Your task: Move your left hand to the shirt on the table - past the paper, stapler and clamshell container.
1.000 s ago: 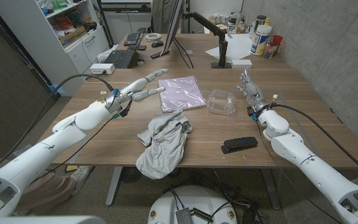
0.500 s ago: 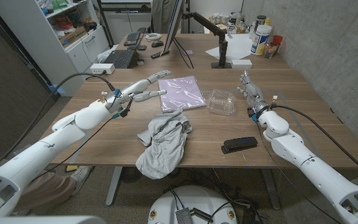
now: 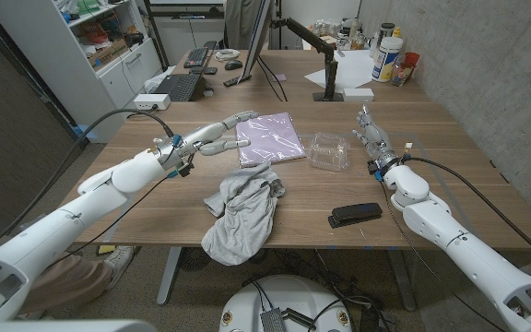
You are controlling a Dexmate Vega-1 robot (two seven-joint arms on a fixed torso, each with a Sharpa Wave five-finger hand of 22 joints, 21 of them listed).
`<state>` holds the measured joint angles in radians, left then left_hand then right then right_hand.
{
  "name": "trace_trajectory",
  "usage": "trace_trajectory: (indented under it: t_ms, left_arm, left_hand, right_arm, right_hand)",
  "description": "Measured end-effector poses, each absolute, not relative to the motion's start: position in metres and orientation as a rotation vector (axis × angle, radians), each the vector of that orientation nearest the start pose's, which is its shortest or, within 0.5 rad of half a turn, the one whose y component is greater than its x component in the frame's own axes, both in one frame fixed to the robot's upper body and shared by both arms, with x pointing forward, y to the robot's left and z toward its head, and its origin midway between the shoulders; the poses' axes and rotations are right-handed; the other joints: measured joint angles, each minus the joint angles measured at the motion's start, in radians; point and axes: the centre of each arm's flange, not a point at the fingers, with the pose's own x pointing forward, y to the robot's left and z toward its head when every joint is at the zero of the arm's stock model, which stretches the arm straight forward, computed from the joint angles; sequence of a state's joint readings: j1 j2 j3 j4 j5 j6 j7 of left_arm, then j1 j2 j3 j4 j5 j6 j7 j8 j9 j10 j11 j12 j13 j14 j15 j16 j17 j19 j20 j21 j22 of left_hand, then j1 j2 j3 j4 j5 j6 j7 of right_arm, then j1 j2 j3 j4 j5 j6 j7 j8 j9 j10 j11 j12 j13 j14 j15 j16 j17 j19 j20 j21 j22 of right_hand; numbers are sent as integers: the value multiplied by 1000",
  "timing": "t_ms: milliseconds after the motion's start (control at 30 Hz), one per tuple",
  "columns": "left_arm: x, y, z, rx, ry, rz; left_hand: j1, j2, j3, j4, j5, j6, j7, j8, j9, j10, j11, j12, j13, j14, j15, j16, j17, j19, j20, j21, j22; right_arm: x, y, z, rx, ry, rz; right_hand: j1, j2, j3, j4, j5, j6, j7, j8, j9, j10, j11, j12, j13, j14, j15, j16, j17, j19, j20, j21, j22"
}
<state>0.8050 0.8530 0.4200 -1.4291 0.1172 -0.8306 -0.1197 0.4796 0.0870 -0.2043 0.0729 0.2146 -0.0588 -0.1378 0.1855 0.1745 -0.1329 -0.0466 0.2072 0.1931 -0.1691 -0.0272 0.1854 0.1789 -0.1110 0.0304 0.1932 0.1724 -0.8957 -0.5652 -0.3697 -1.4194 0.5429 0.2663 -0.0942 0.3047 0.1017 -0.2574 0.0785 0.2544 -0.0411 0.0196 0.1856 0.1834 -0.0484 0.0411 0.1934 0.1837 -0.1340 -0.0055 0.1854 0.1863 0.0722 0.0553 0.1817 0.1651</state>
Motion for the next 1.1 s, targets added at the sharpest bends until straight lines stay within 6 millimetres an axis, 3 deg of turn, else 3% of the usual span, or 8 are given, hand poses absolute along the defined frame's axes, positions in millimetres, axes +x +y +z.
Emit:
trace_trajectory:
  t_ms: [500,567,833,1100]
  left_arm:
    - [543,272,13,1099,-1063,-558]
    - [542,273,12,1100,-1061,-562]
    - [539,275,7,1087,-1059,-574]
    - [534,277,3,1112,-1067,-587]
  left_hand:
    - [0,0,-4,-4,4,-1,-1,0,0,0,0,0,0,0,0,0,0,0,0,0,0]
    - [0,0,-4,-4,4,-16,-16,-5,0,0,0,0,0,0,0,0,0,0,0,0,0]
    - [0,0,-4,-4,8,-102,-34,-16,0,-9,-2,0,0,0,0,0,0,9,-9,0,0]
    - [0,0,-4,-4,8,-106,-30,-16,0,-9,-2,0,0,0,0,0,0,14,-14,0,0]
  right_arm:
    - [634,-289,-27,-72,-612,134]
    - [634,-289,-27,-73,-610,134]
    - [635,-288,-28,-73,-606,130]
    - [635,-288,-27,-84,-606,140]
  right_hand:
    - [5,5,4,-4,-3,0,0,0,0,0,0,0,0,0,0,0,0,0,0,0,0]
    - [5,5,4,-4,-3,0,0,0,0,0,0,0,0,0,0,0,0,0,0,0,0]
    - [9,1,4,-4,-3,0,0,0,0,-4,4,0,0,4,4,8,0,0,0,0,0]
    - [9,1,4,-4,-11,0,0,0,0,-9,9,0,0,-3,22,8,0,9,-2,0,0]
